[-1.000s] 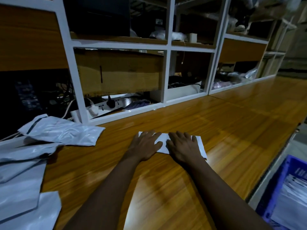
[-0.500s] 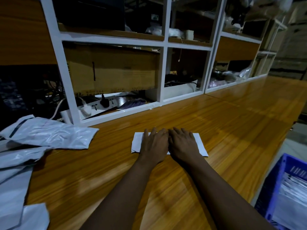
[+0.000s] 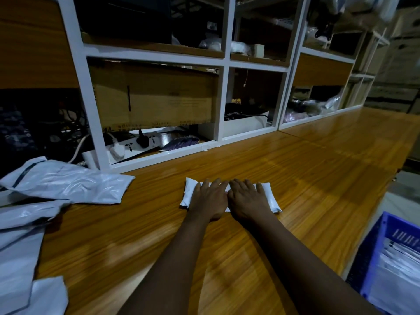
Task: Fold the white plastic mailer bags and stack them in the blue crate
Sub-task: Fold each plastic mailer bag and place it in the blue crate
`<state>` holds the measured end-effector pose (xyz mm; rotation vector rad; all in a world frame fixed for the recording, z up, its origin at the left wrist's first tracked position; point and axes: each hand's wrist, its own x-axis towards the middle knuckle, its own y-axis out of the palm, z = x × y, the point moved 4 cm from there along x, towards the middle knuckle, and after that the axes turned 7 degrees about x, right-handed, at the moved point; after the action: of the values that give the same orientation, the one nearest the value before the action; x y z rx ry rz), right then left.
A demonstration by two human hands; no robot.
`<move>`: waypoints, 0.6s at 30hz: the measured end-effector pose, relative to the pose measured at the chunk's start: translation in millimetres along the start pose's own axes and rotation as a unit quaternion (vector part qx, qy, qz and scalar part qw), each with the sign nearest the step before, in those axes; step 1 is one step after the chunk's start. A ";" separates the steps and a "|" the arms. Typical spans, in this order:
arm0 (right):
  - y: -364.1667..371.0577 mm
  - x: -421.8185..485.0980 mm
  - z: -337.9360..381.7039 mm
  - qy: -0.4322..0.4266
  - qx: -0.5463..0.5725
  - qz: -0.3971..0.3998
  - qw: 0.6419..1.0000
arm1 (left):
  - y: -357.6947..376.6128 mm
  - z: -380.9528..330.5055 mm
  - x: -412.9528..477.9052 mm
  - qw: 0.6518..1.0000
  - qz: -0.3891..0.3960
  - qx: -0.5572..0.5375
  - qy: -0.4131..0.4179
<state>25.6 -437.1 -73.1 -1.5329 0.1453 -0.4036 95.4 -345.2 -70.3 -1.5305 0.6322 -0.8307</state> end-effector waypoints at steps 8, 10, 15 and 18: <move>-0.6 1.9 -0.6 0.016 0.008 0.021 1.000 | 5.1 3.3 3.5 1.000 0.014 0.013 -0.009; -0.2 -0.1 -0.6 0.014 0.011 0.021 1.000 | 5.4 3.9 1.1 1.000 0.012 0.018 -0.008; 5.7 -8.6 -2.1 -0.017 -0.033 -0.011 0.999 | 8.7 2.5 -10.6 0.999 -0.008 0.034 0.000; 7.4 -4.4 -4.1 -0.005 -0.016 -0.006 1.000 | 7.9 2.3 -9.0 0.999 -0.004 0.030 -0.011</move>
<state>21.4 -439.5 -81.2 -1.5680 0.1353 -0.4062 92.5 -337.7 -79.4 -1.4875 0.5802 -0.8313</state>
